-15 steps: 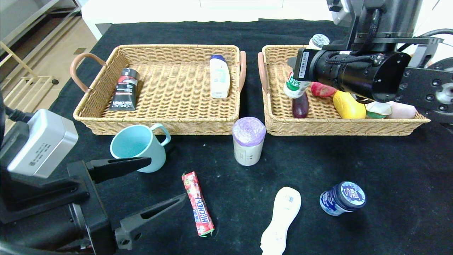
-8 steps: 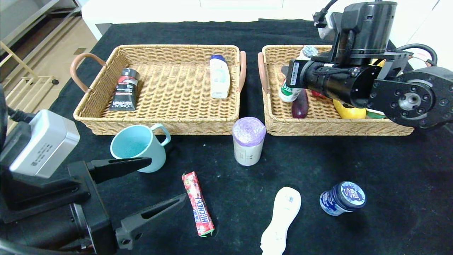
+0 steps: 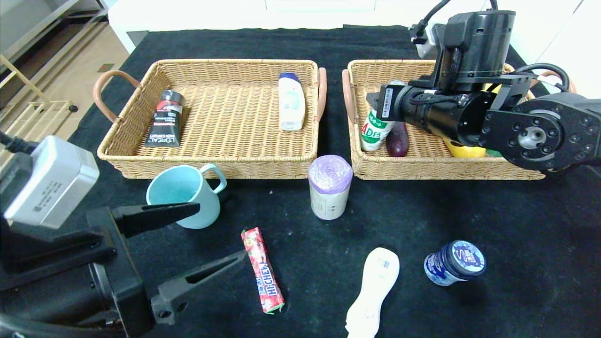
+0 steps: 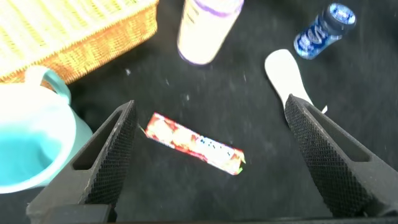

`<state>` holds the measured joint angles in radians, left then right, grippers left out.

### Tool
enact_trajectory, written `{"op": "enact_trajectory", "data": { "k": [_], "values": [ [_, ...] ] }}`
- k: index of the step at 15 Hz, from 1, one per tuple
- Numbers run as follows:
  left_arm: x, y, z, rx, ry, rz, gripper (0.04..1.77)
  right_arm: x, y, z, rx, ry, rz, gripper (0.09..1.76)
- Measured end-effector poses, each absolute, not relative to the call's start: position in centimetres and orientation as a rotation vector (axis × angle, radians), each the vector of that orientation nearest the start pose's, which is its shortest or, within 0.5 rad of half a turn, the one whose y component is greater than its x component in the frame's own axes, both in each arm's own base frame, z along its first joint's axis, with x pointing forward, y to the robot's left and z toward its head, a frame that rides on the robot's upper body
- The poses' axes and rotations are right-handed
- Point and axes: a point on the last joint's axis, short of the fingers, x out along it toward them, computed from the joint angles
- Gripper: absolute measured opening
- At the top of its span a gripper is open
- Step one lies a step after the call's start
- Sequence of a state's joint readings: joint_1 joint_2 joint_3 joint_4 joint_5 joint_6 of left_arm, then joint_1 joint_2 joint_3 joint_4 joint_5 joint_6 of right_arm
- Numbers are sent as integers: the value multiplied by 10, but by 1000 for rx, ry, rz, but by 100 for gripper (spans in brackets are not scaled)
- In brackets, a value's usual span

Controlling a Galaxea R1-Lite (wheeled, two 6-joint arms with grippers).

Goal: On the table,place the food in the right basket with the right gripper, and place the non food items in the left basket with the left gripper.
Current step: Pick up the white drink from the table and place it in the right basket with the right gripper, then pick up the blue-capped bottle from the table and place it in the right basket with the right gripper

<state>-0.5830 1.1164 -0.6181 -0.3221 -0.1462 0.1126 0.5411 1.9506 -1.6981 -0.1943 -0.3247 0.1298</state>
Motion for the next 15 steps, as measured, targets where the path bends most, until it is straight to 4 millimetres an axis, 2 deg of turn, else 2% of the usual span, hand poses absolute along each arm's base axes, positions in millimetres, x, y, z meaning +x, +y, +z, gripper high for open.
{"op": "enact_trajectory", "data": {
  "k": [4,7,11,15],
  "values": [
    [130,-90,229,151,153,-738,172,342,200,305,103,67,217,145],
    [130,-90,229,150,154,-738,172,330,197,307,99,78,225,153],
    [130,-90,230,152,151,-737,172,301,183,307,78,117,221,160],
    [129,-89,230,151,147,-737,172,256,156,307,6,264,208,165]
  ]
}}
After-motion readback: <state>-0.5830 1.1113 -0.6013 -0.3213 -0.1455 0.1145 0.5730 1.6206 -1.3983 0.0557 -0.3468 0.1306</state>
